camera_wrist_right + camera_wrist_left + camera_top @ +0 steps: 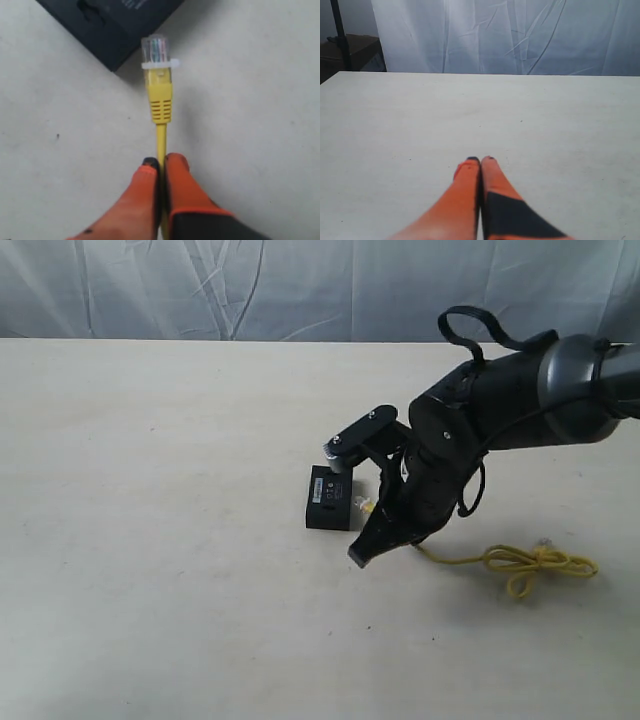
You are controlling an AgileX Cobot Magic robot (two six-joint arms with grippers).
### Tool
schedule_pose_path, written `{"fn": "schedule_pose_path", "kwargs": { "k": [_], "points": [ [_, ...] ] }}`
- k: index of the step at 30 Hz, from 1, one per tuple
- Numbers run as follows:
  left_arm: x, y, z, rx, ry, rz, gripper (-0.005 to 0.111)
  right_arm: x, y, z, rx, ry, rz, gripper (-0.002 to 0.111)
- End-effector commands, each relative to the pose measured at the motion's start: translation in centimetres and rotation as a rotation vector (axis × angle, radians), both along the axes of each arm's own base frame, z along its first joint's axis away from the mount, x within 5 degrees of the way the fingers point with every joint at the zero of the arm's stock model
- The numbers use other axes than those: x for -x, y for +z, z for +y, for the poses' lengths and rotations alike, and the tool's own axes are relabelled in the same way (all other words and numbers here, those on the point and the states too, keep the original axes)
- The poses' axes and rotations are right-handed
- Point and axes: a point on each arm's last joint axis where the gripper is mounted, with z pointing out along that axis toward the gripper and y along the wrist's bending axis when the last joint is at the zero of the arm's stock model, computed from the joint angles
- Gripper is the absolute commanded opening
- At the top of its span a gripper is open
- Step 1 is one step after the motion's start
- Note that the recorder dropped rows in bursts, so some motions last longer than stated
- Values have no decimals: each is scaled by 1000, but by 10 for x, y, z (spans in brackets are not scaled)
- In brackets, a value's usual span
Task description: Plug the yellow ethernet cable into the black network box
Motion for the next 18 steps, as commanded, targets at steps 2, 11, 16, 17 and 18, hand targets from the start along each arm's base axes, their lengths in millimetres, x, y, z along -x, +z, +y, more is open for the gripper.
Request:
{"fn": "schedule_pose_path", "kwargs": {
  "k": [2, 11, 16, 17, 18],
  "points": [
    [0, 0, 0, -3, 2, -13, 0, 0, -15, -2, 61, 70, 25, -1],
    [0, 0, 0, -3, 2, -13, 0, 3, -13, 10, 42, 201, -20, -1],
    [0, 0, 0, -3, 2, -13, 0, 7, -12, 5, 97, 207, 28, -1],
    [0, 0, 0, -3, 2, -13, 0, 9, -8, 3, 109, 204, 41, -1],
    [0, 0, 0, -3, 2, -13, 0, 10, -6, 2, 110, 203, 41, -1]
  ]
}}
